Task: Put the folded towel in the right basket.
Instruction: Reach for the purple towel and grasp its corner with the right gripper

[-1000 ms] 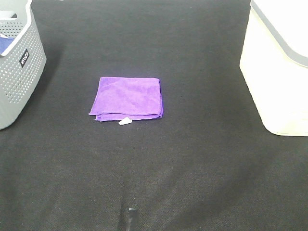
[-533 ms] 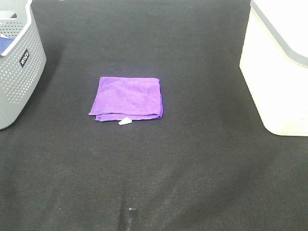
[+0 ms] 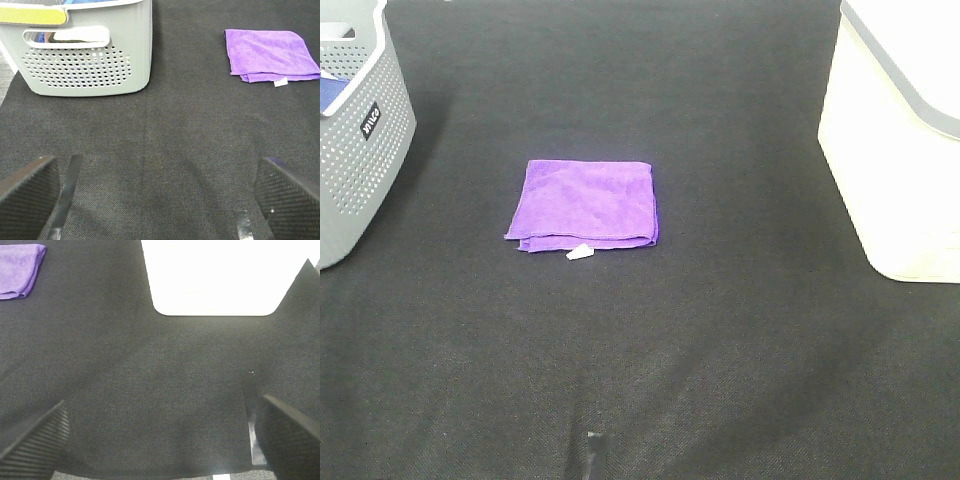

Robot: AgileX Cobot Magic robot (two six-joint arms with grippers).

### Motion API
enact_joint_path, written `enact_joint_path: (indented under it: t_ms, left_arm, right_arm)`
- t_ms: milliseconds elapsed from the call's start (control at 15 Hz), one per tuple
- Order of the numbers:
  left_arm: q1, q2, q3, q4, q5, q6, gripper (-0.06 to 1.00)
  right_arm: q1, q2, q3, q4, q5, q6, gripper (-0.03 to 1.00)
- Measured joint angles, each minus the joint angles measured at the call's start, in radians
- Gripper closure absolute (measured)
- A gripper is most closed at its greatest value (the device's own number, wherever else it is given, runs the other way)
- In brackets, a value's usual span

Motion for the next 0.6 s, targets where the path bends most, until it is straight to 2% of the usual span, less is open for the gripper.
enact_joint_path:
  t_ms: [600]
  left_arm:
    - [0.000,0.000,0.000,0.000,0.000,0.000,-0.04]
  right_arm:
    - [0.000,0.000,0.000,0.000,0.000,0.000,0.01]
